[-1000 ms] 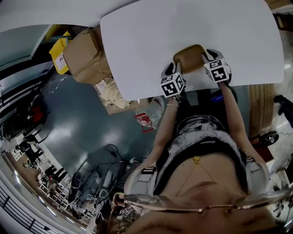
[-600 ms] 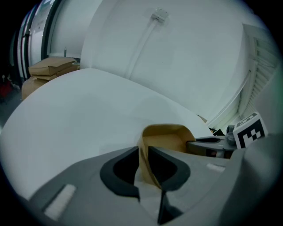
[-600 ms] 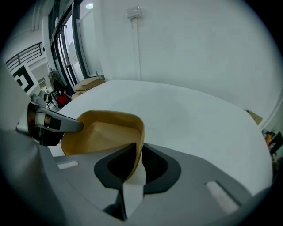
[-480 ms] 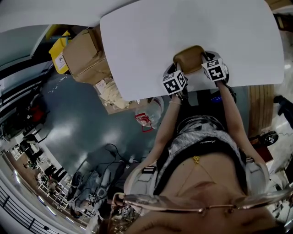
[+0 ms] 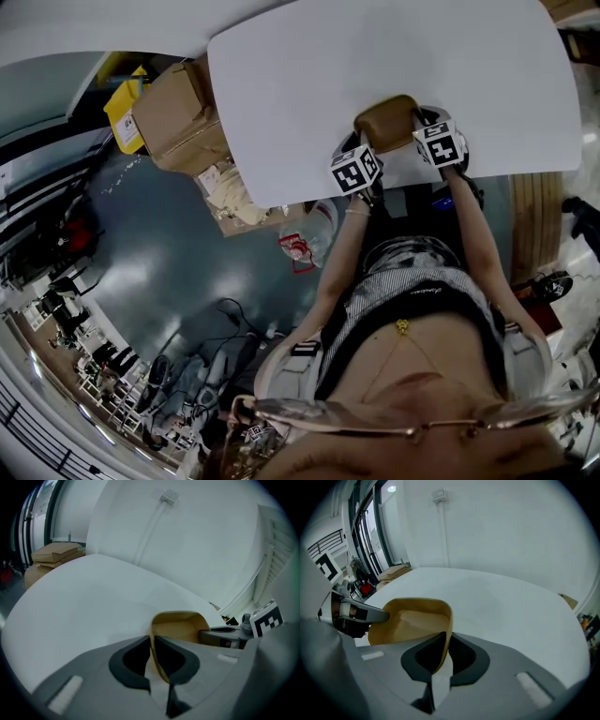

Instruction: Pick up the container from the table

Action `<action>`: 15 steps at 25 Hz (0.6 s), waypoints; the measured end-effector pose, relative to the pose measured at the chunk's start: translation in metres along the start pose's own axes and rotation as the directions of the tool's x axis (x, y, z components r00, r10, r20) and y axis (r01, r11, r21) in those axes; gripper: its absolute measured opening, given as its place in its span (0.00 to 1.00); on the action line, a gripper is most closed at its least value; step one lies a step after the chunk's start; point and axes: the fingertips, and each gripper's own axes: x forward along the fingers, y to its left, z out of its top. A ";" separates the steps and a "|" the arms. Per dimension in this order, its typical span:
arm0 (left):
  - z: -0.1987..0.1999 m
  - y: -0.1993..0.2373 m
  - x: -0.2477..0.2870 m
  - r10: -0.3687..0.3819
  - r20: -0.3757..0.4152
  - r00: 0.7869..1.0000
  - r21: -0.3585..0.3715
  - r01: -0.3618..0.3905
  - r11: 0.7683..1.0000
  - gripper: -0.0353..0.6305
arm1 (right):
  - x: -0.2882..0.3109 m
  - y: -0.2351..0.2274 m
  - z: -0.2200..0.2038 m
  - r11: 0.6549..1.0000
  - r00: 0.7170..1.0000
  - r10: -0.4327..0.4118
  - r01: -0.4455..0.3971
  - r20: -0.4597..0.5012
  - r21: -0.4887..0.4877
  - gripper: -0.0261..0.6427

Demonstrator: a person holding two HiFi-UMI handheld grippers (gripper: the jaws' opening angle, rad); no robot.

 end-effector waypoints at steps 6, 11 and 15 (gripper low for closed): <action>0.010 -0.008 -0.016 -0.017 0.018 1.000 0.004 0.017 1.000 0.10 | -0.017 0.001 0.009 1.000 1.000 -0.006 0.006 0.020 -0.002 0.11; 0.022 -0.012 -0.032 -0.034 0.042 0.999 0.017 0.033 0.999 0.10 | -0.031 0.006 0.022 1.000 0.999 -0.014 0.015 0.050 -0.010 0.11; 0.032 -0.019 -0.045 -0.048 0.073 0.996 0.038 0.045 0.998 0.10 | -0.046 0.008 0.032 1.000 0.996 -0.026 0.027 0.080 -0.015 0.11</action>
